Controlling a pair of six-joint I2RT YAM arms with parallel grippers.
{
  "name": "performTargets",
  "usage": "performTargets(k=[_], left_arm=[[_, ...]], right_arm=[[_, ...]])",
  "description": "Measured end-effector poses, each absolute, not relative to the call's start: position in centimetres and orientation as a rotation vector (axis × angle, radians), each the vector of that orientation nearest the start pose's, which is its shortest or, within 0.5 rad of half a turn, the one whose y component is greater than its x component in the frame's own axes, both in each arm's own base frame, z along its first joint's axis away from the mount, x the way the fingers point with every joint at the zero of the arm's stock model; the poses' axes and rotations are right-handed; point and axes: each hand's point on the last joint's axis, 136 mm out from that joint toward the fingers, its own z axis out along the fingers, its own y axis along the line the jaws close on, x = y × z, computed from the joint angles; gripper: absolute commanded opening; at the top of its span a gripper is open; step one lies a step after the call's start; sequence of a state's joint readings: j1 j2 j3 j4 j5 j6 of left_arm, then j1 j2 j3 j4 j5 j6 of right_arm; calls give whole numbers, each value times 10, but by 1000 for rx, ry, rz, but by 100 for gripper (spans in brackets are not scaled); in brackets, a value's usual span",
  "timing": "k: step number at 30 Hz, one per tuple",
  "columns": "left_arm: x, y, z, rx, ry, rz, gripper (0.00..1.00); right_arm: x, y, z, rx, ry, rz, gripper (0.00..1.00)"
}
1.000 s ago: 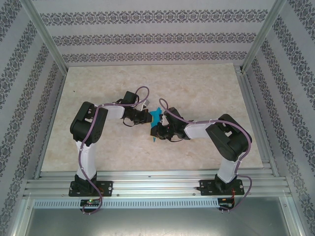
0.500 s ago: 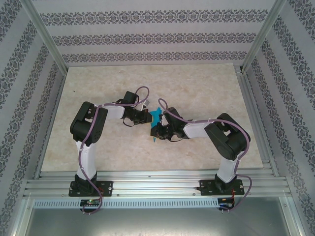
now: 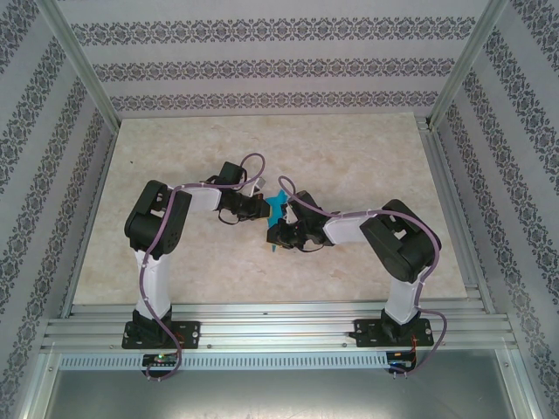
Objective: Fold a paper plane with a square sheet of paper (fold left side to right side)
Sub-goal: Fold the wing for the fifth time at the center of the table.
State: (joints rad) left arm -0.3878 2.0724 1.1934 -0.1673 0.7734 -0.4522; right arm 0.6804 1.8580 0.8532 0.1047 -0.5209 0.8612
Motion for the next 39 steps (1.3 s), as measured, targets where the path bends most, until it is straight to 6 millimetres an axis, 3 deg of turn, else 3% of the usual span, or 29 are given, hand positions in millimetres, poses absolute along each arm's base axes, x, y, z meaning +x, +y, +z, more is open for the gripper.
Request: performTargets(k=[5, 10, 19, 26, 29, 39], left_arm=[[370, -280, 24, 203, 2705, -1294, 5], [373, -279, 26, 202, 2722, -1266, 13], [392, -267, 49, 215, 2678, -1172, 29], [384, -254, 105, 232, 2558, -1172, 25], [378, -255, 120, 251, 2520, -1211, 22], [360, -285, 121, 253, 2516, -1448, 15]], right_arm=[[269, 327, 16, -15, 2785, 1177, 16], [269, 327, 15, -21, 2788, 1158, 16], [269, 325, 14, -14, 2789, 1154, 16], [271, 324, 14, -7, 2788, 1155, 16], [271, 324, 15, -7, 2788, 1155, 16], [271, 324, 15, -7, 2788, 1155, 16]])
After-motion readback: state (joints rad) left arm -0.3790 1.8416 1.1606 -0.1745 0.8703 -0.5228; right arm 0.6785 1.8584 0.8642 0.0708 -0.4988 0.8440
